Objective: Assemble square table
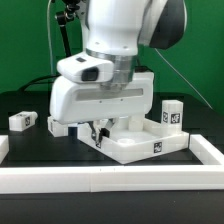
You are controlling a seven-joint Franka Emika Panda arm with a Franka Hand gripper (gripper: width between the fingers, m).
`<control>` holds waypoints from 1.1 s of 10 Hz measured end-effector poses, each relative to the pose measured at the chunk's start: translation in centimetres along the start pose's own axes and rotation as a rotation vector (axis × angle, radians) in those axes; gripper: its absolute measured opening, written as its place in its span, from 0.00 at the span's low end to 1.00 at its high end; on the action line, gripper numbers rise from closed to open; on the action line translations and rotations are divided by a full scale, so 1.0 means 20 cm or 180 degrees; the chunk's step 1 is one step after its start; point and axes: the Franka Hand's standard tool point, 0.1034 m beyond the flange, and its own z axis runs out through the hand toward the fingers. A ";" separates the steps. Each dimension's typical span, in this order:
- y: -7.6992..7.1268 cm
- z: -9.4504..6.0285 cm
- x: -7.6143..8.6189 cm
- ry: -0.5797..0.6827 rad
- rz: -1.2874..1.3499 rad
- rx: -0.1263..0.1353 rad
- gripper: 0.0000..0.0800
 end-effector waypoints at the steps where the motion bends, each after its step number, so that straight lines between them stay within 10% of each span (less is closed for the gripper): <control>1: 0.00 -0.01 0.03 -0.0006 -0.0298 -0.0040 0.08; 7: 0.04 -0.01 0.02 -0.0101 -0.1416 -0.0125 0.08; 11: -0.06 -0.04 0.24 -0.0123 -0.1632 -0.0077 0.08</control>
Offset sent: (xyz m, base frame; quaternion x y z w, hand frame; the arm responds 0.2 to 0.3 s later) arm 0.0000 0.0000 0.0000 0.0000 0.0000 -0.1938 0.9810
